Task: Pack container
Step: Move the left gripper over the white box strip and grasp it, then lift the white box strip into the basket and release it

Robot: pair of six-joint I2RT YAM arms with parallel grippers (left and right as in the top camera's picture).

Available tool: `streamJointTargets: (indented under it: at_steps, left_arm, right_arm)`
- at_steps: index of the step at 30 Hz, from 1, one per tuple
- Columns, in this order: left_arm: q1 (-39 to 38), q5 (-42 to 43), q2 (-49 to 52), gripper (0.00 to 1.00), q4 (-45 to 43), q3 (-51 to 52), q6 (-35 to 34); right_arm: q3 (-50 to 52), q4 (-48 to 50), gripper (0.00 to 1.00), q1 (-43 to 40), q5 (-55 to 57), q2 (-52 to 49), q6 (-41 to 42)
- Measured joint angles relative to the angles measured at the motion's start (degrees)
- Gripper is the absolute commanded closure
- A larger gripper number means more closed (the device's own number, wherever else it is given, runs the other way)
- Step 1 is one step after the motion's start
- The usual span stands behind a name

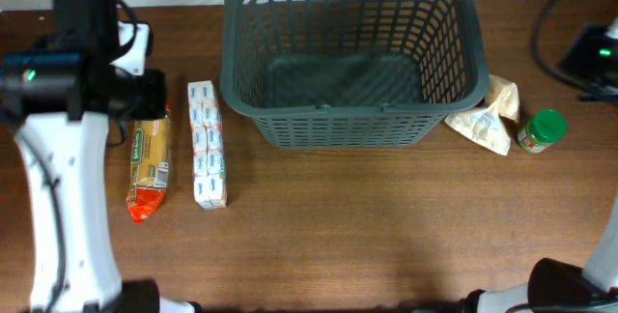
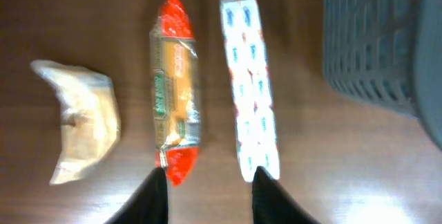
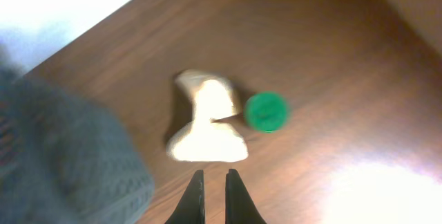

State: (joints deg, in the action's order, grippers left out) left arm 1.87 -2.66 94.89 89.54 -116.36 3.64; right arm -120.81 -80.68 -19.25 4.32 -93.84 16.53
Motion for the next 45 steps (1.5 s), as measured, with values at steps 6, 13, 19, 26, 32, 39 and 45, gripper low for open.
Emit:
streamJointTargets:
  at_steps: [6,13,19,26,32,39,45]
  left_arm:
    - [0.0,1.7,10.4,0.00,0.7,0.0,1.4]
    - [0.0,2.1,24.4,0.00,2.8,0.0,1.5]
    - [0.0,2.1,35.5,0.04,-1.6,0.0,1.4]
    - [0.0,2.7,40.7,0.05,-5.6,0.7,1.3]
    - [0.0,3.6,40.7,0.98,-7.9,1.8,1.3]
    - [0.0,4.2,40.7,0.98,-6.0,1.3,1.5]
    - [0.1,3.7,40.8,0.98,4.0,-6.4,1.0]
  right_arm:
    - [0.0,-0.1,0.01,-7.0,0.4,0.0,0.2]
    - [0.0,-0.1,0.01,-7.8,0.4,0.0,0.0]
    - [0.0,-0.1,0.01,-7.8,0.4,0.0,0.0]
    - [0.0,-0.1,0.01,-7.8,0.4,0.0,0.0]
    - [0.0,-0.1,0.01,-7.8,0.4,-0.1,0.0]
    - [0.0,-0.1,0.01,-7.8,0.4,-0.1,0.0]
    - [0.0,-0.2,0.01,-7.8,0.4,-0.1,0.0]
